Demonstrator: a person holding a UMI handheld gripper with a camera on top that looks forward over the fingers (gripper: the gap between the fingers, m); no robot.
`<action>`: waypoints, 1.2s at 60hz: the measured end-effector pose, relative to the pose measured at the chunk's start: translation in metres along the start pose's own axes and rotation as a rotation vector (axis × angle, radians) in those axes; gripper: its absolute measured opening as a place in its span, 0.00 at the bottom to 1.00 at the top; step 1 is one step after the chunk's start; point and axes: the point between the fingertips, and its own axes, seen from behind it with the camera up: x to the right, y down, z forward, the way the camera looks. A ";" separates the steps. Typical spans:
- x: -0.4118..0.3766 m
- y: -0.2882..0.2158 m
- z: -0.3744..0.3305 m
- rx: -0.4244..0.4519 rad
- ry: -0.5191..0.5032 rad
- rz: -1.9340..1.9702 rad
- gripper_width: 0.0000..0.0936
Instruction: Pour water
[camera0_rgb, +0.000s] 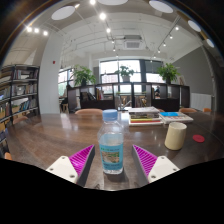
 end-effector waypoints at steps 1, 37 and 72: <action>-0.001 0.000 0.004 0.001 -0.003 0.004 0.80; -0.004 -0.013 0.056 0.051 -0.012 -0.020 0.33; 0.065 -0.079 0.089 0.126 -0.043 0.593 0.31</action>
